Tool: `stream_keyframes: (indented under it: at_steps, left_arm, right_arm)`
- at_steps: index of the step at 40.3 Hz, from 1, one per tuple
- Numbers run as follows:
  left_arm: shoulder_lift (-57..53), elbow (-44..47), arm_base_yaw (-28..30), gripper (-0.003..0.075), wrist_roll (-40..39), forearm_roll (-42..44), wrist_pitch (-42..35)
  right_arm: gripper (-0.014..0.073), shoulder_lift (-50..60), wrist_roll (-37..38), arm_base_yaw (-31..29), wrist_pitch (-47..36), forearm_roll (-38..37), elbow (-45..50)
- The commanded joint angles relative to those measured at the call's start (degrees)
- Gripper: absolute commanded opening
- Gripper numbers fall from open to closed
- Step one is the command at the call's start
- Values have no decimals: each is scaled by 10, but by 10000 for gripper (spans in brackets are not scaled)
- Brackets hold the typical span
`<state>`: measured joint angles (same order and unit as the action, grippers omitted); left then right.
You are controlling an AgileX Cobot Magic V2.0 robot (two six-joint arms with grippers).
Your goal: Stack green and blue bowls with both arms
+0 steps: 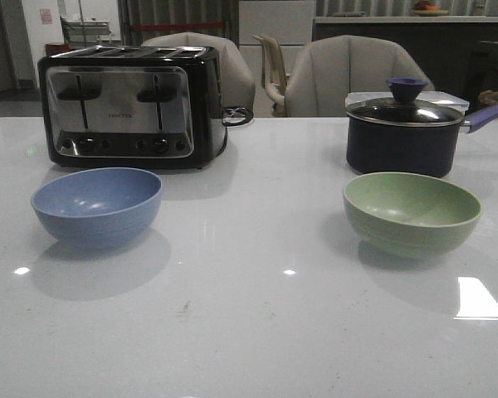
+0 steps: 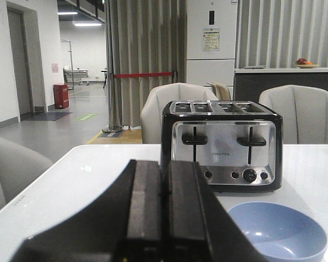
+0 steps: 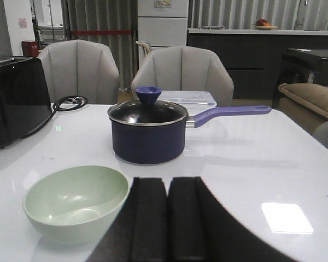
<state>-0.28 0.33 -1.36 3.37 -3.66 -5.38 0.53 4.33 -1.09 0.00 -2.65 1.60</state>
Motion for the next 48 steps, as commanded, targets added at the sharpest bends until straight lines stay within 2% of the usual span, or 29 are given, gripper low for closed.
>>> stream_keyframes:
  at_steps: [1,7,12,25,39,43,48]
  left_arm:
    - [-12,9,0,100,-4,-6,-47]
    - [-12,-25,0,100,-4,-22,-11]
    - [-9,-80,0,100,-4,-21,48]
    - [39,-235,0,100,-4,-19,191]
    - [183,-379,0,100,-4,-19,309]
    - [226,-389,0,100,-4,-19,340]
    - [267,-389,0,100,-4,-19,359]
  right_arm:
    - [35,12,-1,2,-50,0,-1]
    - [35,12,-1,2,-36,0,-20]
    - [35,12,-1,2,0,0,-63]
    - [35,-7,-1,2,150,0,-227]
    - [35,-158,-1,2,300,0,-363]
    - [35,-210,-1,2,335,0,-385]
    - [35,-272,-1,2,337,0,-386]
